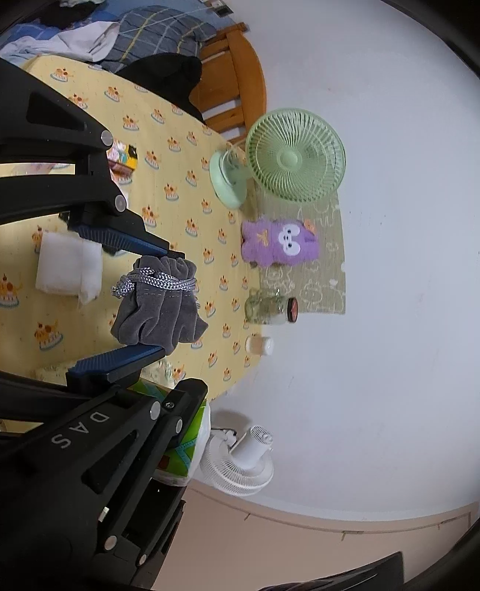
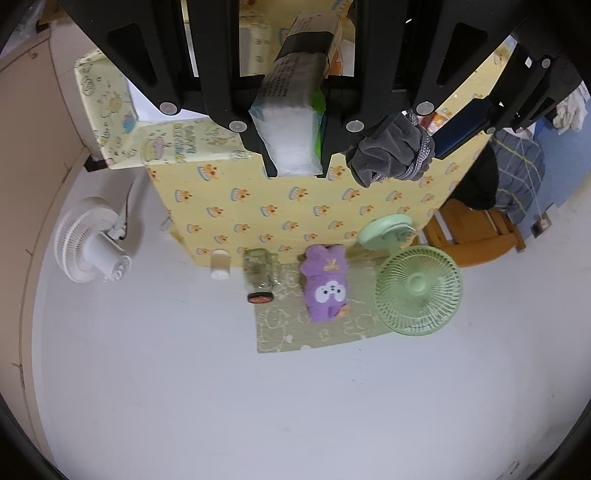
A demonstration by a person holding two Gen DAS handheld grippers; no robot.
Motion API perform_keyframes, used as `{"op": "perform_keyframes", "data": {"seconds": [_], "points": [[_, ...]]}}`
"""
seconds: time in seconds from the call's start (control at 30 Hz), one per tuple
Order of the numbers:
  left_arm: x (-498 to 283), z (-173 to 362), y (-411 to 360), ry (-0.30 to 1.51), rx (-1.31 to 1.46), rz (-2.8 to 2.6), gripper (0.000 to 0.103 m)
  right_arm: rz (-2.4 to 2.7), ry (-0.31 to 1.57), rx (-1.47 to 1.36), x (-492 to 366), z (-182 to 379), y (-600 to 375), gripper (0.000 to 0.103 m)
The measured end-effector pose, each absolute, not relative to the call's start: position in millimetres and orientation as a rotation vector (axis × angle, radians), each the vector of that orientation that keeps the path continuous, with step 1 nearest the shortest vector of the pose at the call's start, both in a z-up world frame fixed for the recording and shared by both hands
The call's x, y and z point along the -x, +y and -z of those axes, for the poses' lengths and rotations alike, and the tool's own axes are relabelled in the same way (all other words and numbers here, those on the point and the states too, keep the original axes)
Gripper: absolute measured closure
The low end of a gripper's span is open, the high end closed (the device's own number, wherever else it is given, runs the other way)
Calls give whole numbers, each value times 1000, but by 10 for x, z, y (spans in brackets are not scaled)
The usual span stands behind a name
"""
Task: Organize soft objects
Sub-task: 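Carry both items to the paper box while the right tool releases the tissue pack inside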
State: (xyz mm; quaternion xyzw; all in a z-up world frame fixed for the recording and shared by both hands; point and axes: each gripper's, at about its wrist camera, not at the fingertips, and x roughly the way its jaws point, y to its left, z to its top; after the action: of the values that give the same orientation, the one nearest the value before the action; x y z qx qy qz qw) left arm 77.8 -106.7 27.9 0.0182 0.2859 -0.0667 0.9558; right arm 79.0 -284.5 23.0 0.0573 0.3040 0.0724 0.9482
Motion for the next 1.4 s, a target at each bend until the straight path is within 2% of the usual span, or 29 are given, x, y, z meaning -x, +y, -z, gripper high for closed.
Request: {"op": "perform_keyframes", "data": {"seconds": [0.8, 1.4], "points": [[-1170, -6, -1922, 649, -58, 297, 53, 21, 689, -120, -1005, 56, -3687, 83], [-1500, 619, -2363, 836, -126, 352, 51, 77, 861, -158, -1310, 748, -4078, 80]]}}
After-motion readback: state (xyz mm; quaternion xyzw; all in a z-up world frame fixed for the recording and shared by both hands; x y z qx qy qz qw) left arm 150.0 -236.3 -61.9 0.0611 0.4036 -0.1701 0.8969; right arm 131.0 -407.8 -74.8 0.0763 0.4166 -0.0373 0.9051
